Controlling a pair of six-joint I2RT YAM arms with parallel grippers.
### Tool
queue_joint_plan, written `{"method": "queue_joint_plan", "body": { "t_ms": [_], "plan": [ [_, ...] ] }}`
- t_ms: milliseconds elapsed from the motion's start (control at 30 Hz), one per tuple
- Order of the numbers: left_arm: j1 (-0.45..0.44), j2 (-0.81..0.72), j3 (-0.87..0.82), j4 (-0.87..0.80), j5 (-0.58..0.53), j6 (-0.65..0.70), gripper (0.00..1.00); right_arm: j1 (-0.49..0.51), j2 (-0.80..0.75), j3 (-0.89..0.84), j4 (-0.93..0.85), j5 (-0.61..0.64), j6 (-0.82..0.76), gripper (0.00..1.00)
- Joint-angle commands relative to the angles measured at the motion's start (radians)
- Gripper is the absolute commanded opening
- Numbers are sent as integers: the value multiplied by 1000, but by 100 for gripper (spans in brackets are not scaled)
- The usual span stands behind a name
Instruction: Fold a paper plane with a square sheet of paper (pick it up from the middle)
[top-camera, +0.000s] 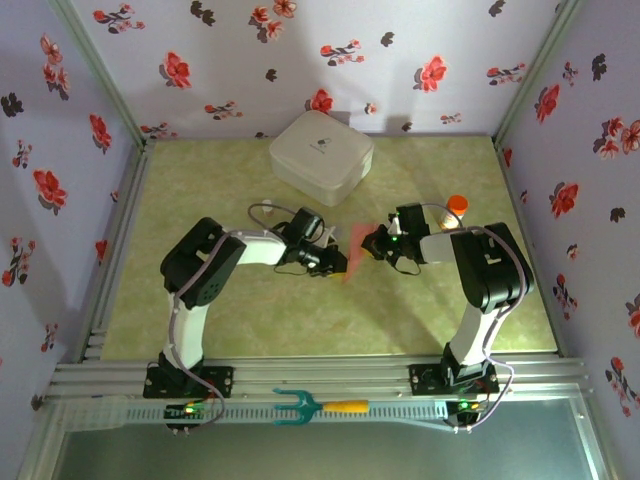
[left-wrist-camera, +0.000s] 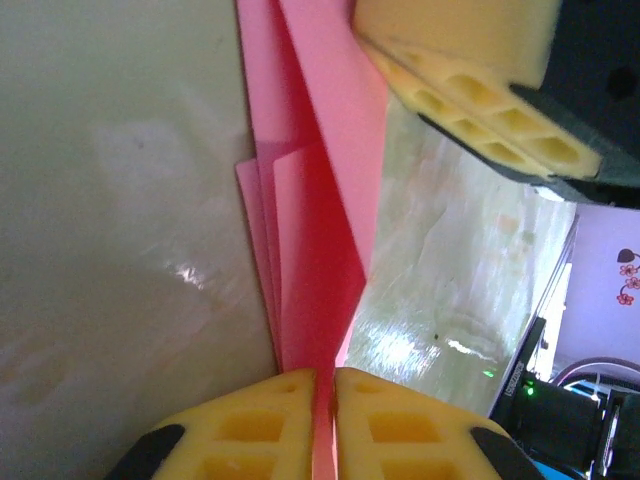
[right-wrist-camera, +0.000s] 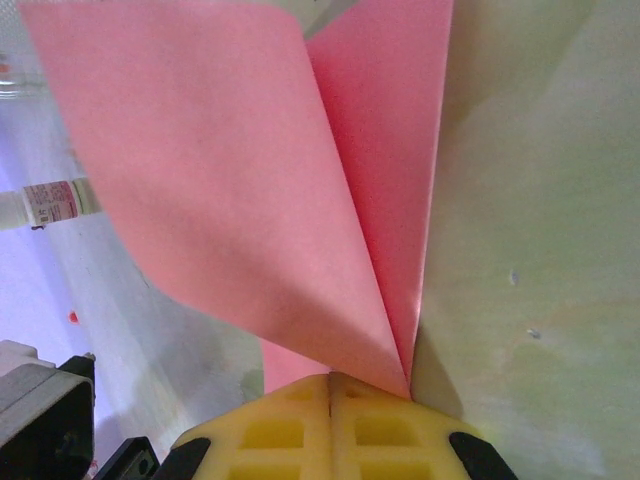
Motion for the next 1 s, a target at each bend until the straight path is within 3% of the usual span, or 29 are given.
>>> {"method": "queue_joint_plan", "body": {
  "t_ms": [0,133,333,533,867,967],
  "plan": [
    [-7,-16,-40,-76,39,2,11,-8,30,-12,-106,92,-34,5],
    [-10,-22,-52,-76,52,8,10,-8,30,-13,-111,95,-33,5],
    [-15,-17,-55,-91,58,23,0,-7,28,-15,-113,97,-32,5],
    [-24,-6,-47,-161,56,68,0,-8,26,-17,-120,105,-32,5],
    [-45,-14,-67,-194,26,88,9,-8,23,-11,-143,124,-37,4],
    [-47,-17,-66,-187,22,86,1,-8,25,-11,-140,124,-35,4]
  ]
}}
